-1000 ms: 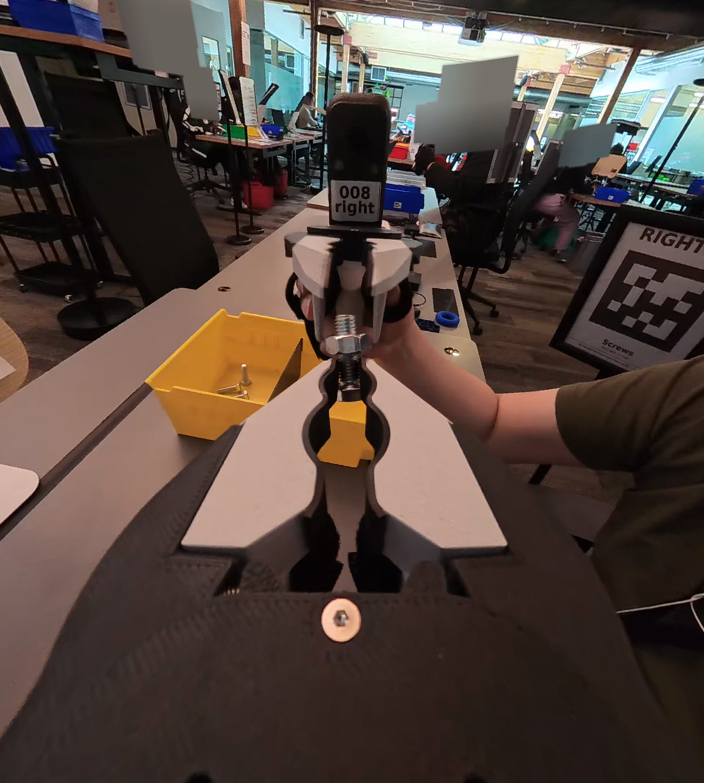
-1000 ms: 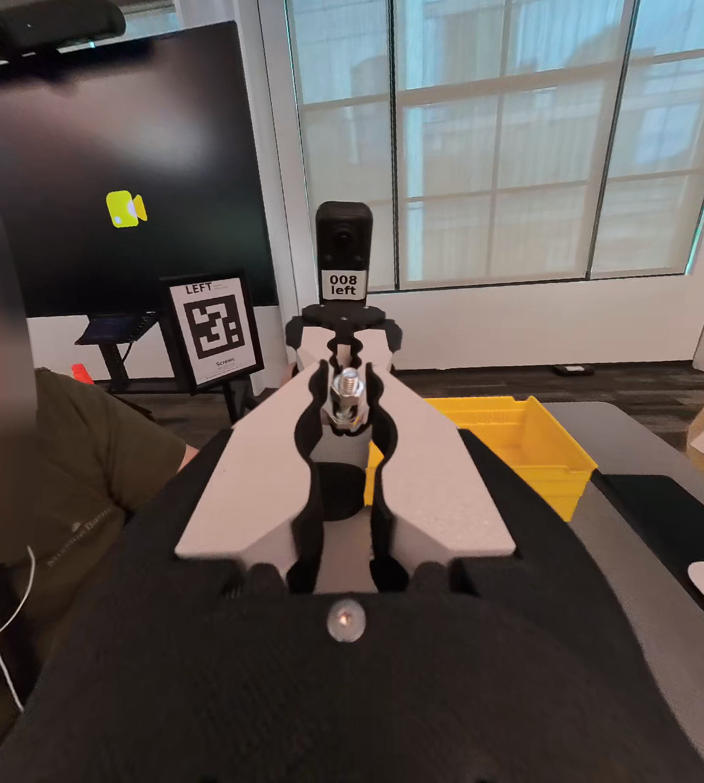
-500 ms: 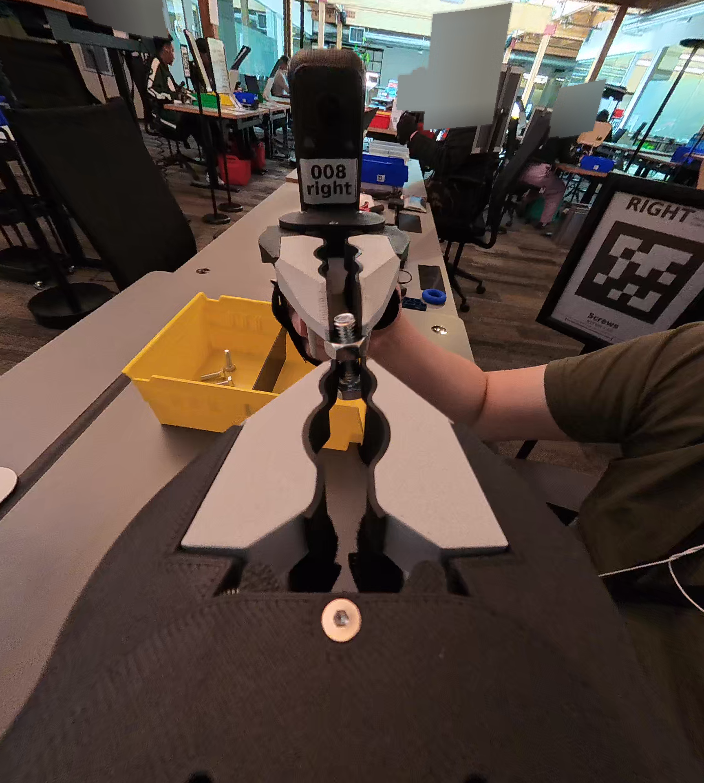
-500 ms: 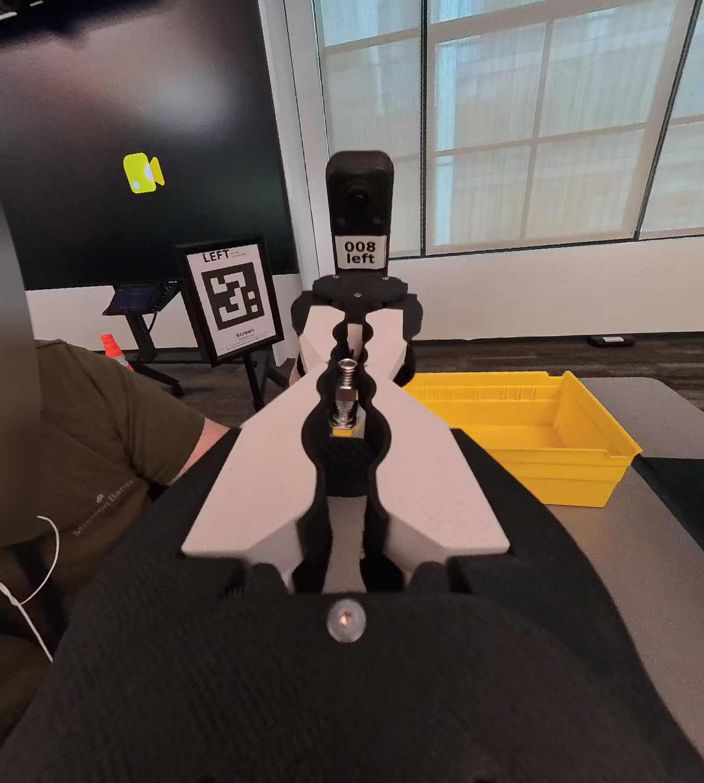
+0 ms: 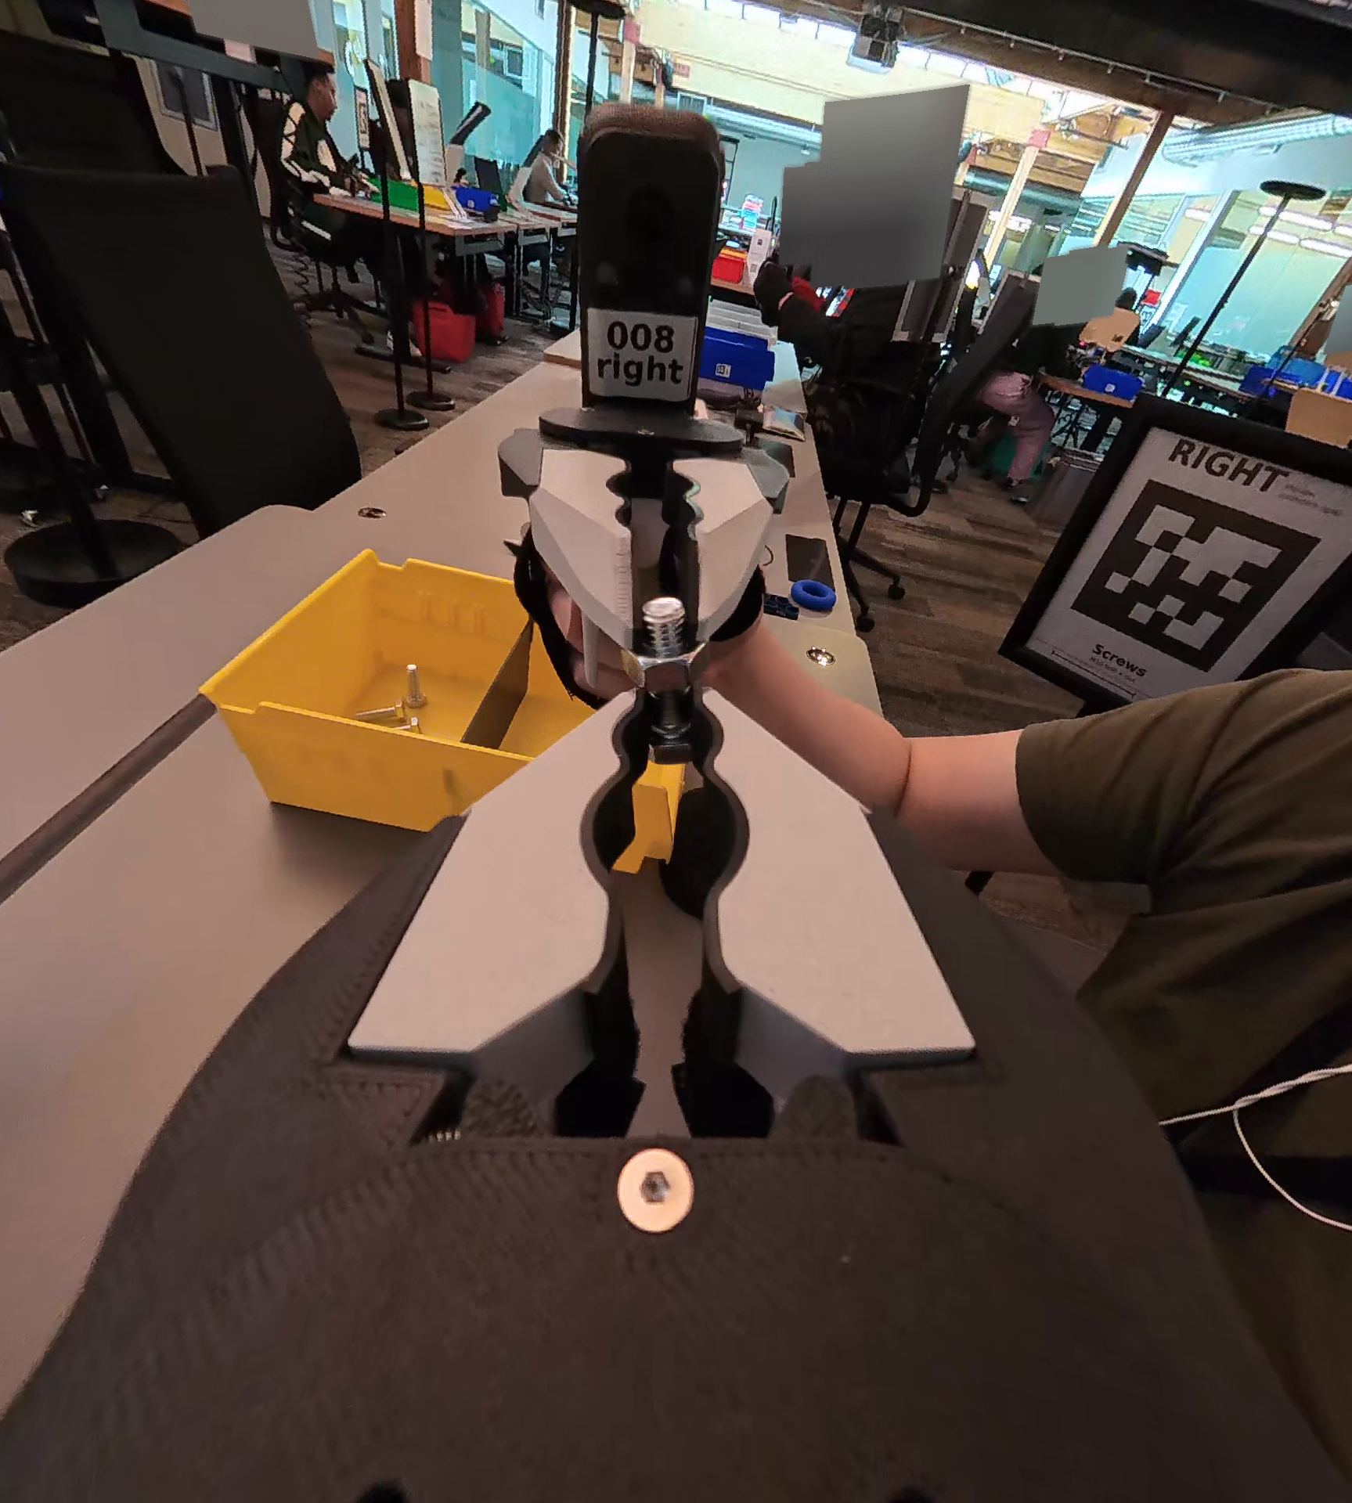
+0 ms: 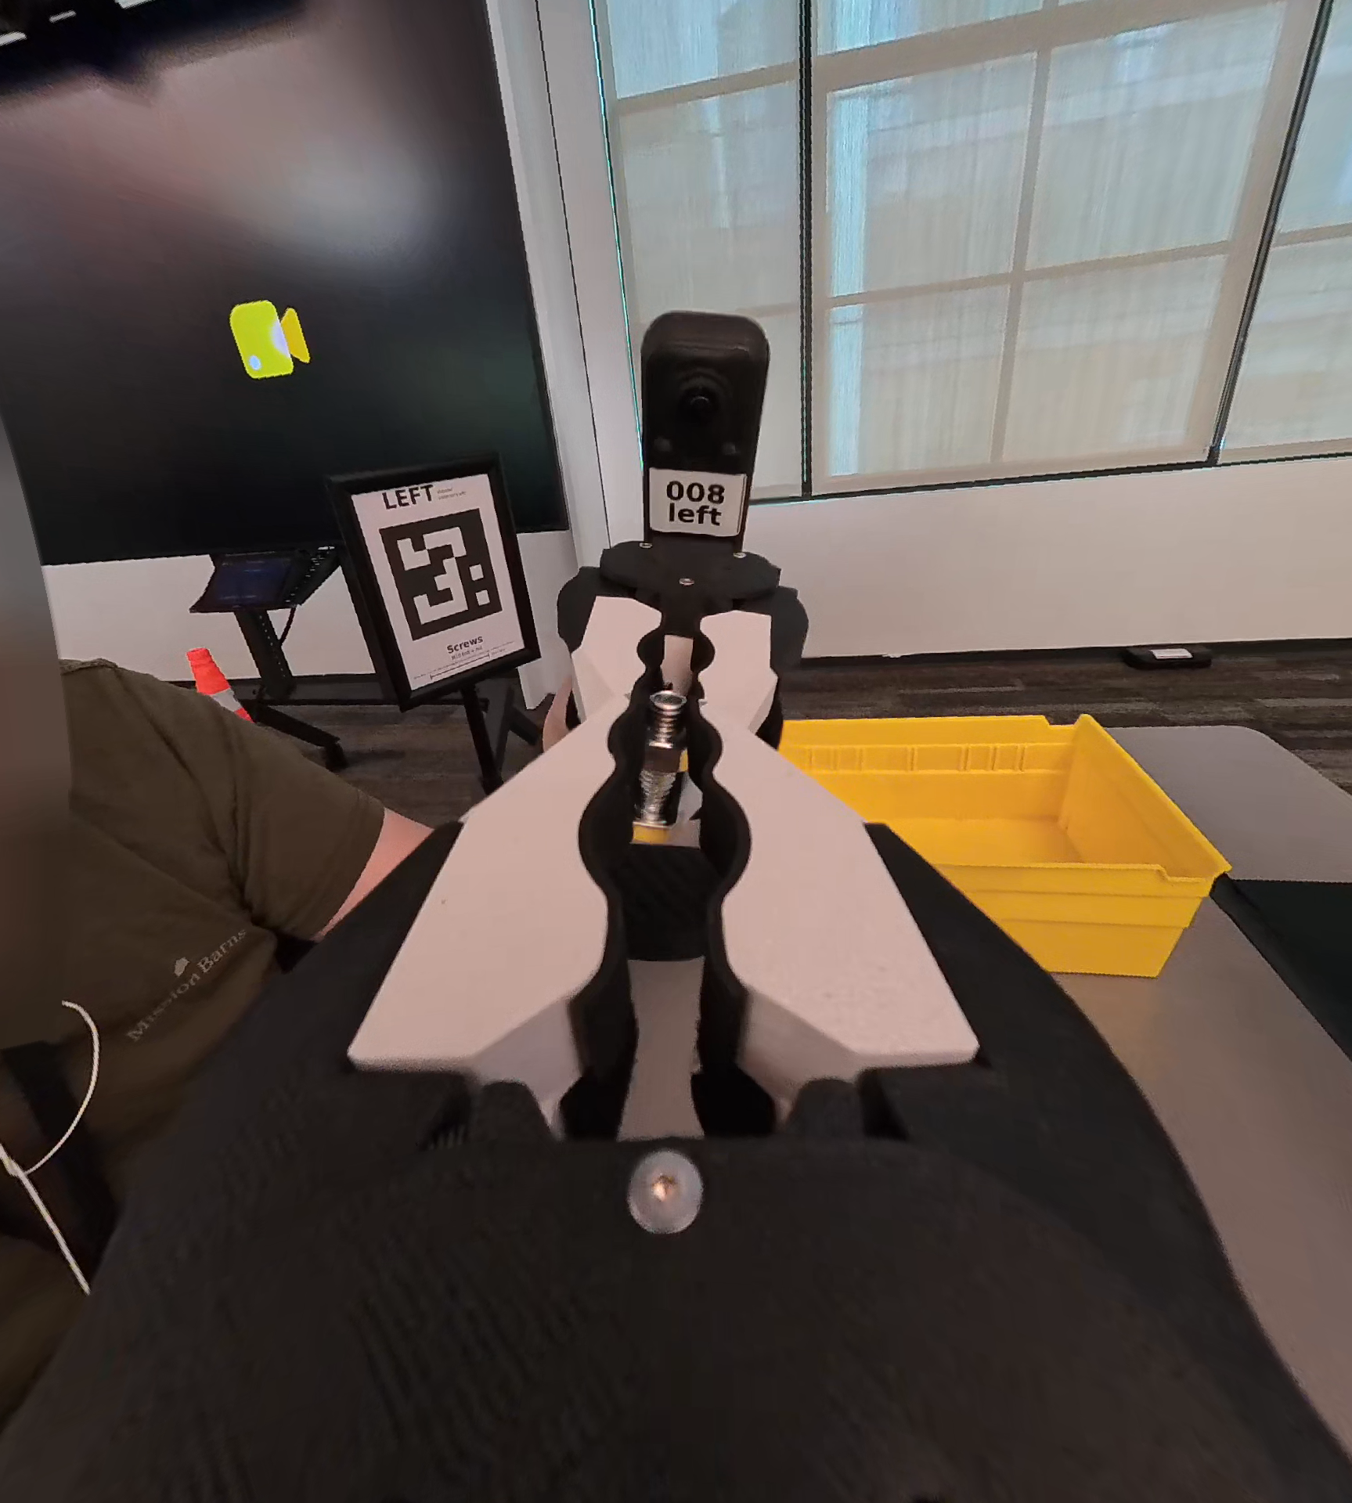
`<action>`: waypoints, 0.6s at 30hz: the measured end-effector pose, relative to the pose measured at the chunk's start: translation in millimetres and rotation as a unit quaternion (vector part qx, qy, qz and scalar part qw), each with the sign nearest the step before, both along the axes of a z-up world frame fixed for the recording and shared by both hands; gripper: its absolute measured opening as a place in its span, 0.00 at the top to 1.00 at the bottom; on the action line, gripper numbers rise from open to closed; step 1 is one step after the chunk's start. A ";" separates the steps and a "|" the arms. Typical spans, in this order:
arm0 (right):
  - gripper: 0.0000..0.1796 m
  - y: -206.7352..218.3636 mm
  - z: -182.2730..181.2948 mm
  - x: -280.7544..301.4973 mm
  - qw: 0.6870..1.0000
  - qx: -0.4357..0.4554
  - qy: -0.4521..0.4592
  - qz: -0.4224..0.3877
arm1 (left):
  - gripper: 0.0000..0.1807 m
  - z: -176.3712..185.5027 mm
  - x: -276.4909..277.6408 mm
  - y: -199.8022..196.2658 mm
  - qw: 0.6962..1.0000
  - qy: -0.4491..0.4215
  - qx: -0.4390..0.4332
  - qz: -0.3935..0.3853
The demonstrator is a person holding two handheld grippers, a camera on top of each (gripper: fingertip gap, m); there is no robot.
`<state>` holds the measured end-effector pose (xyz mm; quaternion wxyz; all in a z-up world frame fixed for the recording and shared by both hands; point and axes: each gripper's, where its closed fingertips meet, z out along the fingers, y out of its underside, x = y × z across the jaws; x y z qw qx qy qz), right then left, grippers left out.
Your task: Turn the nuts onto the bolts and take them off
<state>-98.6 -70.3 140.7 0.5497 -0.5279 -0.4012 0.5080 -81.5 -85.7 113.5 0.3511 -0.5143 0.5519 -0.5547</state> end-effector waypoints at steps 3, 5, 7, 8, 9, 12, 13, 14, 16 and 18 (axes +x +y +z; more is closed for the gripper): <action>0.96 -3.1 4.6 -1.4 1.000 0.011 0.016 0.005 | 0.96 3.7 -2.0 -1.1 1.000 -0.006 0.017 0.002; 0.89 -4.4 11.1 0.1 0.999 0.020 0.033 -0.001 | 0.96 7.1 -2.8 -2.1 0.999 -0.012 0.029 0.007; 0.80 -3.4 13.8 1.1 0.999 0.029 0.035 -0.016 | 0.96 11.4 -3.7 -1.6 0.999 -0.023 0.040 0.017; 0.78 -2.5 11.4 -0.2 0.999 0.034 0.025 -0.023 | 0.96 13.3 -4.4 -1.9 0.998 -0.028 0.044 0.019; 0.75 -1.6 7.4 -3.0 0.999 0.040 0.010 -0.029 | 0.96 14.5 -4.9 -2.4 0.998 -0.031 0.045 0.020; 0.76 -3.1 6.6 -7.9 0.999 0.046 0.014 -0.021 | 0.96 17.1 -6.0 -8.3 0.998 -0.040 0.049 0.004; 0.76 -6.3 9.1 -5.3 0.999 0.041 0.031 0.001 | 0.96 18.9 -7.1 -13.1 0.998 -0.045 0.046 -0.011; 0.76 -7.1 10.7 0.1 0.998 0.026 0.050 0.022 | 0.96 21.3 -8.9 -17.1 0.998 -0.050 0.038 -0.024; 0.80 4.3 14.5 15.2 0.995 -0.024 0.094 0.032 | 0.96 27.0 -13.4 -24.4 0.996 -0.064 0.021 -0.050; 0.79 -2.0 21.0 16.5 0.990 -0.042 0.118 0.061 | 0.96 28.7 -14.1 -23.7 0.997 -0.066 0.013 -0.049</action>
